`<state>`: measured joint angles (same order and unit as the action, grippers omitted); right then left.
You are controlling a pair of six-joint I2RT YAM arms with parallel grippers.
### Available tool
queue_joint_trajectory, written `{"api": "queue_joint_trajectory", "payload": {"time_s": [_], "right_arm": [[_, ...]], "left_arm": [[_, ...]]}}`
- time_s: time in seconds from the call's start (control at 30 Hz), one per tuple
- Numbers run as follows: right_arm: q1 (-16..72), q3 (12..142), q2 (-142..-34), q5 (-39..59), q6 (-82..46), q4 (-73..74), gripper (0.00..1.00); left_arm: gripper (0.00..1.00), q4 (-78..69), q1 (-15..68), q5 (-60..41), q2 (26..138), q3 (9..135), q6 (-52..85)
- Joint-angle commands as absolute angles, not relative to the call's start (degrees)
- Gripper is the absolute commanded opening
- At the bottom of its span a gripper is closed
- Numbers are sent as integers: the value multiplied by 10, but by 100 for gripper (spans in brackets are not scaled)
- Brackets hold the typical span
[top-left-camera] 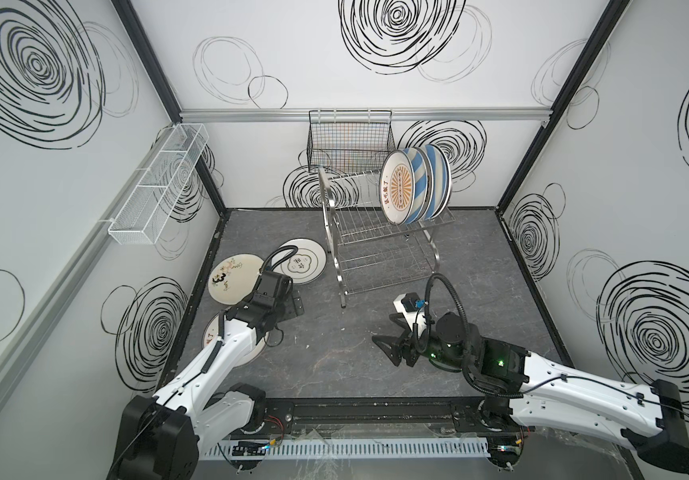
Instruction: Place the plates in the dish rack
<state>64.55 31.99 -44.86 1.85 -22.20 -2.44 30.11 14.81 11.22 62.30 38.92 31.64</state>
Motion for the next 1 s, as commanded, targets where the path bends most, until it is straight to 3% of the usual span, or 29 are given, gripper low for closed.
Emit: {"api": "queue_joint_trajectory", "payload": {"time_s": [0.0, 0.33, 0.97], "right_arm": [[635, 298, -424, 39, -247, 32, 86], [540, 249, -425, 160, -279, 65, 86], [507, 244, -476, 200, -279, 87, 86]], "left_arm": [[96, 284, 125, 126, 640, 382, 332], [96, 238, 82, 116, 655, 323, 345], [96, 177, 108, 78, 697, 279, 363]]}}
